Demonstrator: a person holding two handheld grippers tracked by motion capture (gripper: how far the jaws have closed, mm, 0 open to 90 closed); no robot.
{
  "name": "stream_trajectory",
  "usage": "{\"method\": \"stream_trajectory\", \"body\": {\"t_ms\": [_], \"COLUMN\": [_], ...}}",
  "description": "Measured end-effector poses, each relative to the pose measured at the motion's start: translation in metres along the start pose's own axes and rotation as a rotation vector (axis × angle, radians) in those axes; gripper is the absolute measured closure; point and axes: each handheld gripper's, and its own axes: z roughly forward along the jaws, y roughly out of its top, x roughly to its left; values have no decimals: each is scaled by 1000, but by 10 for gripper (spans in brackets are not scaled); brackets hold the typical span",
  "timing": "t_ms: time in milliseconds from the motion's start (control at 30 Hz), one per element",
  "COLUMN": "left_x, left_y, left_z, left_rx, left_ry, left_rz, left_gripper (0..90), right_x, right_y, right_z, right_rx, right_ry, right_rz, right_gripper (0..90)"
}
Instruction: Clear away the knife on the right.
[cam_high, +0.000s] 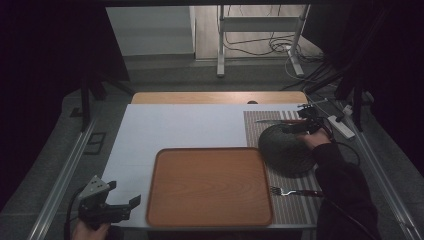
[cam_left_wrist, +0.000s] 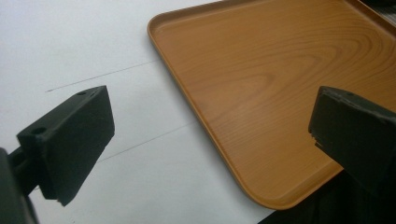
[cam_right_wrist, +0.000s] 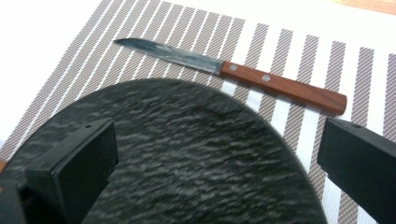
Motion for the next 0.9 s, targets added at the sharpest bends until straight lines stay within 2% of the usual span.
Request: {"method": "stream_trajectory", "body": {"t_ms": [167,400,567,700,900], "left_x": [0,0,0,0,1], "left_y": [0,0,0,0,0], "left_z": [0,0,0,0,0], "left_rx": [1,1,1,2,3], "left_ry": [0,1,1,1,2], "left_rz": [-1,-3,-4,-4,-7], "left_gripper": [10,9,9,9,9], "right_x": [-6,-15,-21,-26,-36], "right_y": [4,10,13,18,25], "right_z": [8,17,22,22,24], "right_rx": [4,5,7,-7,3], "right_ry": [-22,-30,-53,-55,-45], "right_rz": [8,25,1,-6,-20], "right_gripper": [0,0,19,140,461]}}
